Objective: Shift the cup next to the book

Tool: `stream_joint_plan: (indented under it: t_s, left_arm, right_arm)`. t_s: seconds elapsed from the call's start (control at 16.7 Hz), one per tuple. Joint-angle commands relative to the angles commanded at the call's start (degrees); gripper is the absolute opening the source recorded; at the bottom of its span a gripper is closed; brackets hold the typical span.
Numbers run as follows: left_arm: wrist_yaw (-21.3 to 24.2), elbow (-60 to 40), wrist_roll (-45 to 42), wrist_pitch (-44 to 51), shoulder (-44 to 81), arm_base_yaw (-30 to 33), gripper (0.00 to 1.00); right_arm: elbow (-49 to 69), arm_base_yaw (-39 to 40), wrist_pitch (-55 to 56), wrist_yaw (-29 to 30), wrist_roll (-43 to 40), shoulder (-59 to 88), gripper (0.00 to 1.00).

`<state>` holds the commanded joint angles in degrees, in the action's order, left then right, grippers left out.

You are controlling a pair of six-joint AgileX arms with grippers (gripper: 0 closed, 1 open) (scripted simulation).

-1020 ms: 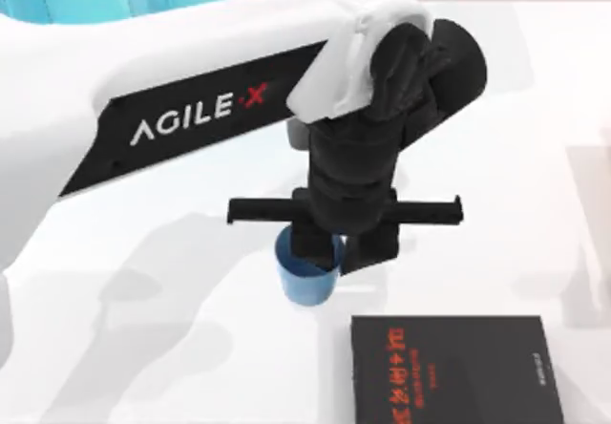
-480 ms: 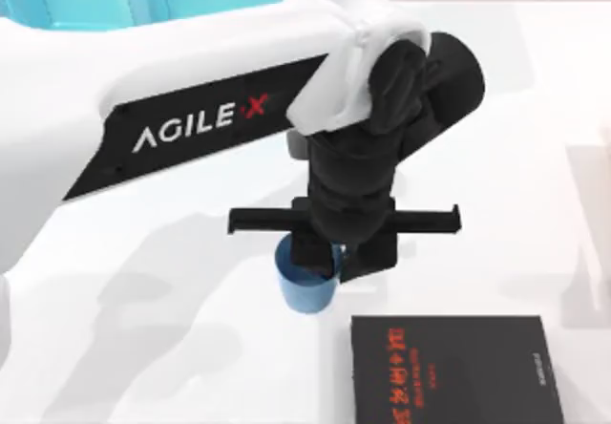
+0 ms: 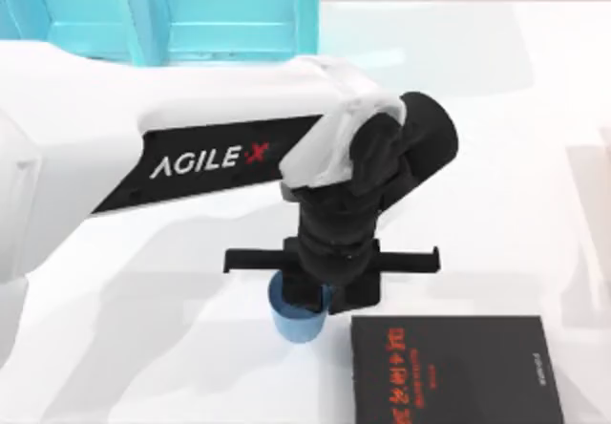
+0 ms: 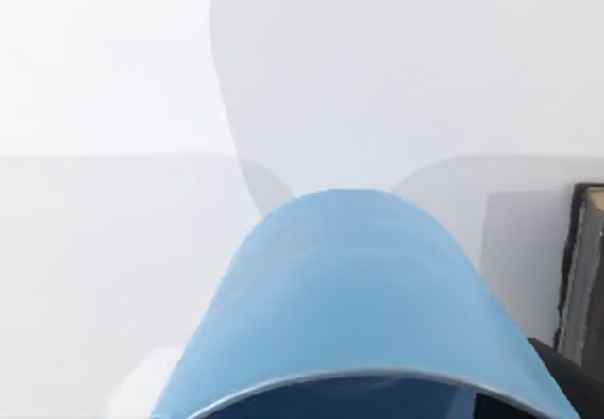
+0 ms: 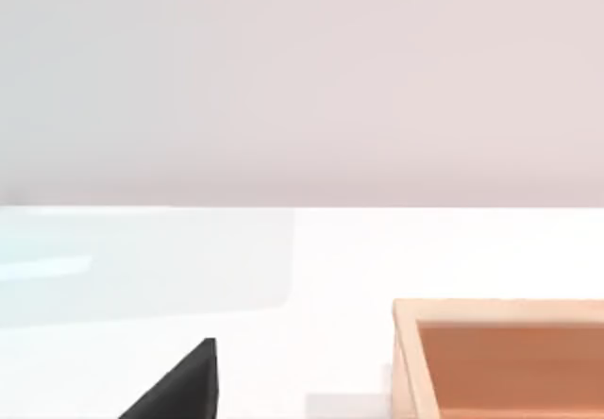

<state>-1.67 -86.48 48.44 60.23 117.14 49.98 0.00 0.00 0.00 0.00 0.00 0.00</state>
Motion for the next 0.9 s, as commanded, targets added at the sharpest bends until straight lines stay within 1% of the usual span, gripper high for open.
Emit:
stream_joint_plan:
  t_s: [0.12,0.9]
  left_arm:
    - [0.0,0.0,0.0,0.0,0.0,0.0,0.0]
    - [0.0,0.0,0.0,0.0,0.0,0.0,0.98]
  right_arm:
    - [0.0,0.0,0.0,0.0,0.0,0.0,1.0]
    - [0.0,0.0,0.0,0.0,0.0,0.0,1.0]
